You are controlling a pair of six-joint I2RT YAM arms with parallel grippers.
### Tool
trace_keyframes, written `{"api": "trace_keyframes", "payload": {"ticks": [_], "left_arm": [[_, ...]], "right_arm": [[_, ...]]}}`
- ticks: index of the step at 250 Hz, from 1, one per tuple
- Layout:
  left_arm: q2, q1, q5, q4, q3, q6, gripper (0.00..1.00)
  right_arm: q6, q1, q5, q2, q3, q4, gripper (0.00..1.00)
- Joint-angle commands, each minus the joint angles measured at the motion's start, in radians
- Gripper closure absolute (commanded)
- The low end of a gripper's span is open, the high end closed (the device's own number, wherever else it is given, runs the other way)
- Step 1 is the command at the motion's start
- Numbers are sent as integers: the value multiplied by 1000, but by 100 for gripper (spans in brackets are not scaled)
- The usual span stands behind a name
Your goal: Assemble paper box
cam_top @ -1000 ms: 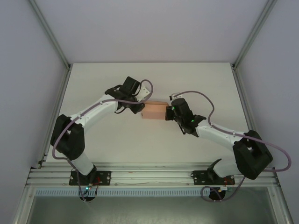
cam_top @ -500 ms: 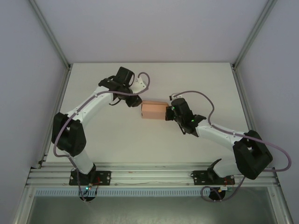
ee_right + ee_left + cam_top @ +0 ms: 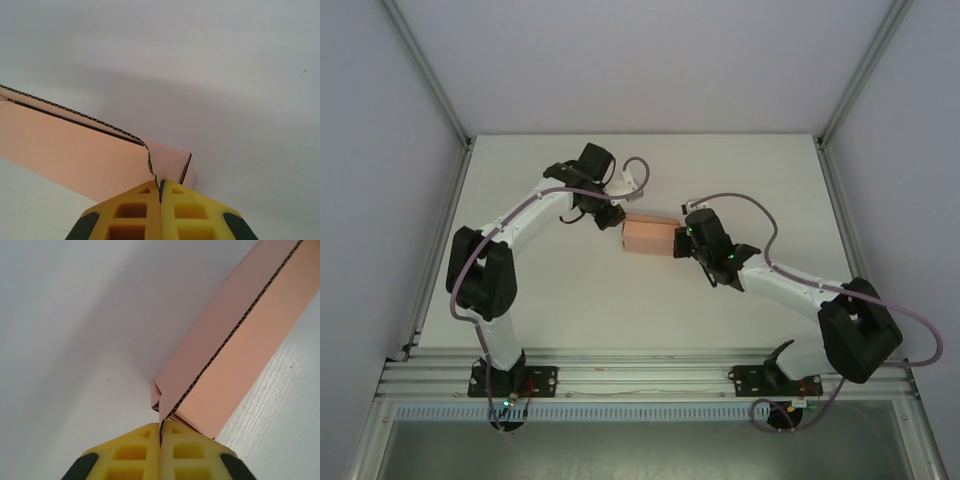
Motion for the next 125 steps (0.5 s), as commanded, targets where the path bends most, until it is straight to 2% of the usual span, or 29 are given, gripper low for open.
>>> {"api": "trace_keyframes", "payload": {"ticks": [1, 64, 105, 125], "left_arm": [[-27, -16, 14, 37, 1, -97, 100], [-138, -140, -110, 273, -229, -480, 100], [-126, -143, -143, 289, -226, -768, 100], [-108, -146, -129, 282, -222, -836, 100]], "right_arm": [[22, 9, -12, 41, -23, -176, 100], [64, 37, 21, 50, -20, -186, 100], [80, 38, 25, 53, -10, -200, 100], [94, 38, 28, 53, -9, -199, 100]]}}
